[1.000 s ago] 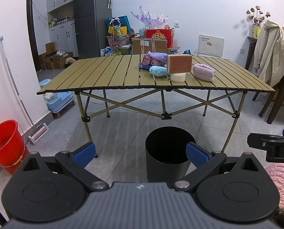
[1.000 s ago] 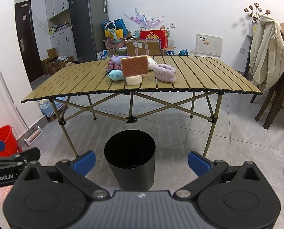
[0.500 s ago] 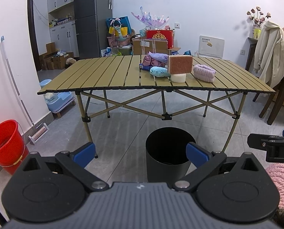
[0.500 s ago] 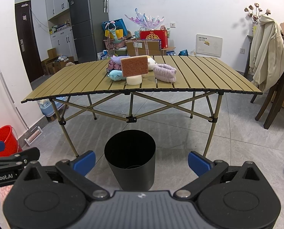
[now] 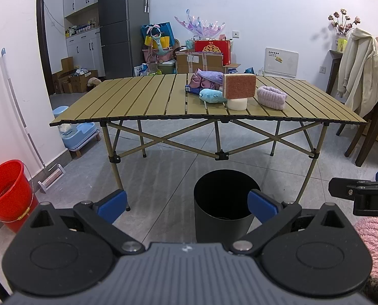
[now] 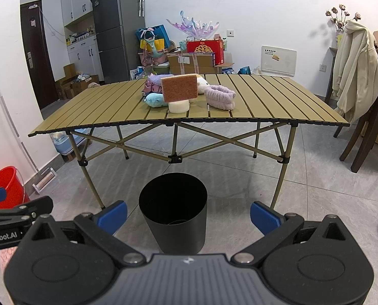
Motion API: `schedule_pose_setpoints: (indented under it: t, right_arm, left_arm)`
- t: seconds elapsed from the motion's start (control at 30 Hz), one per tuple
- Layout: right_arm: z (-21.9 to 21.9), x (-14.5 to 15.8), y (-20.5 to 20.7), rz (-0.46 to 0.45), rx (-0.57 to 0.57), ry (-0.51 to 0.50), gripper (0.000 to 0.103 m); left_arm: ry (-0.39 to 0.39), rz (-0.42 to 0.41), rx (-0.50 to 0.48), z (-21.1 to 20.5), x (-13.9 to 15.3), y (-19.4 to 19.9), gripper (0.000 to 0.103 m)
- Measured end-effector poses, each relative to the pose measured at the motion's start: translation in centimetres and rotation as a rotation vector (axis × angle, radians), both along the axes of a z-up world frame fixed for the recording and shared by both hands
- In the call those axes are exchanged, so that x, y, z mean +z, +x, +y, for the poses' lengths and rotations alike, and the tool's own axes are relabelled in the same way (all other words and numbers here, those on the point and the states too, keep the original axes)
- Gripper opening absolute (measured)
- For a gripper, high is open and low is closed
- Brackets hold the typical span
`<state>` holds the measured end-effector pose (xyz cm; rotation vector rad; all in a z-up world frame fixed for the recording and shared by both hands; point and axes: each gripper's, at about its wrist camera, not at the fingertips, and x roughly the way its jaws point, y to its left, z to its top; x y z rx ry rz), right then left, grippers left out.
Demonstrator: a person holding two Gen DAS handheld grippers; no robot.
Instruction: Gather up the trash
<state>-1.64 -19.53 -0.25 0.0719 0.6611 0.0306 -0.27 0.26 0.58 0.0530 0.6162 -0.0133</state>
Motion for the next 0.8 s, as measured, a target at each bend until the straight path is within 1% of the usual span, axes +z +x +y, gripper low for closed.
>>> schedule_pose_setpoints:
  t: [0.8]
  right_arm:
    - [0.14,0.14,0.20,-0.003,-0.001,0.001,0.103]
  left_arm:
    - [0.001,-0.007,0.000,0.06,0.49,-0.11,0.103]
